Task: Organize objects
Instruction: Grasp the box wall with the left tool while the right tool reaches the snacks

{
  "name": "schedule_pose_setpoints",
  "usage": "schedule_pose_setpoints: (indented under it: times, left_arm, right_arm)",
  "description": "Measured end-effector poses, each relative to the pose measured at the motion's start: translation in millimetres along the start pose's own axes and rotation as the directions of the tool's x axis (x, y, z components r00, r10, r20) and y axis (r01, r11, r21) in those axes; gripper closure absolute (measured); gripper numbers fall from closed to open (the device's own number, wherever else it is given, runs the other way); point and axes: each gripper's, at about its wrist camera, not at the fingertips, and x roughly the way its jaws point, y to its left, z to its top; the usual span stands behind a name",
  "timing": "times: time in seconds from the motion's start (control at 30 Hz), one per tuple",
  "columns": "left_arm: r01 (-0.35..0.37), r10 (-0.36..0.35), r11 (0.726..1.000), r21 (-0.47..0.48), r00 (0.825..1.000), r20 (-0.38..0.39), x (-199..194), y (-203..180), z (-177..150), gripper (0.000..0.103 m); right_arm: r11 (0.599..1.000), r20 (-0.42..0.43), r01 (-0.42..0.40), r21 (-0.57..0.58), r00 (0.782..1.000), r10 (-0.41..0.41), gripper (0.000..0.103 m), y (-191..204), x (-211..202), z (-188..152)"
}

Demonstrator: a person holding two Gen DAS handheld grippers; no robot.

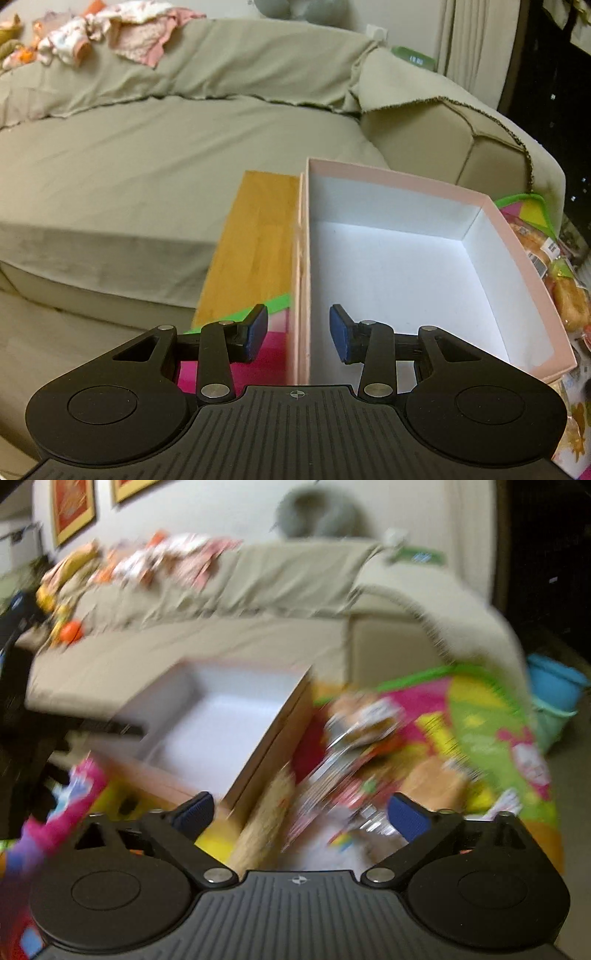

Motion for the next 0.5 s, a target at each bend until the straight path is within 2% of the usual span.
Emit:
schedule_pose_setpoints:
  times: [0.03,0.13,0.17,0.27,0.33,0.43,0.5]
  left_arm:
    - [0.001,-0.001,1.0,0.001,1.0,-0.006,3,0,0,0.061]
    - [0.007,-0.007,1.0,-0.015,0.999,-0.033,8,0,-6,0.082]
    - [-0.004,0.003,1.0,-0.022,1.0,-0.028,7,2,-7,0.086]
    - [-0.002,0.001,0.999,-0.051,1.0,-0.026,5,7,-7,0.091]
    - [-0.003,0.002,0.999,-0.047,1.0,-0.019,3,7,-7,0.091]
    - [-0.005,0.004,0.999,-0.036,1.0,-0.004,-4,6,-8,0.092]
    - [-0.006,0.006,0.999,-0.035,1.0,0.002,-5,5,-7,0.092]
  right_arm:
    - [1.0,-0.028,-0.022,-0.014,0.999,0.021,0.021,4,7,-2]
    - [0.998,-0.072,-0.052,-0.034,0.996,0.05,0.033,12,20,-6]
    - [0.997,-0.085,-0.062,-0.037,0.995,0.058,0.041,14,24,-7]
    - [0.995,-0.121,-0.087,-0.048,0.989,0.081,0.056,21,32,-12]
    - [0.996,-0.144,-0.074,-0.046,0.987,0.067,0.071,23,36,-16]
    - [0.997,-0.156,-0.074,0.02,0.985,0.077,0.078,13,31,-22]
    - [0.997,-0.154,-0.041,0.061,0.987,0.05,0.078,3,25,-25]
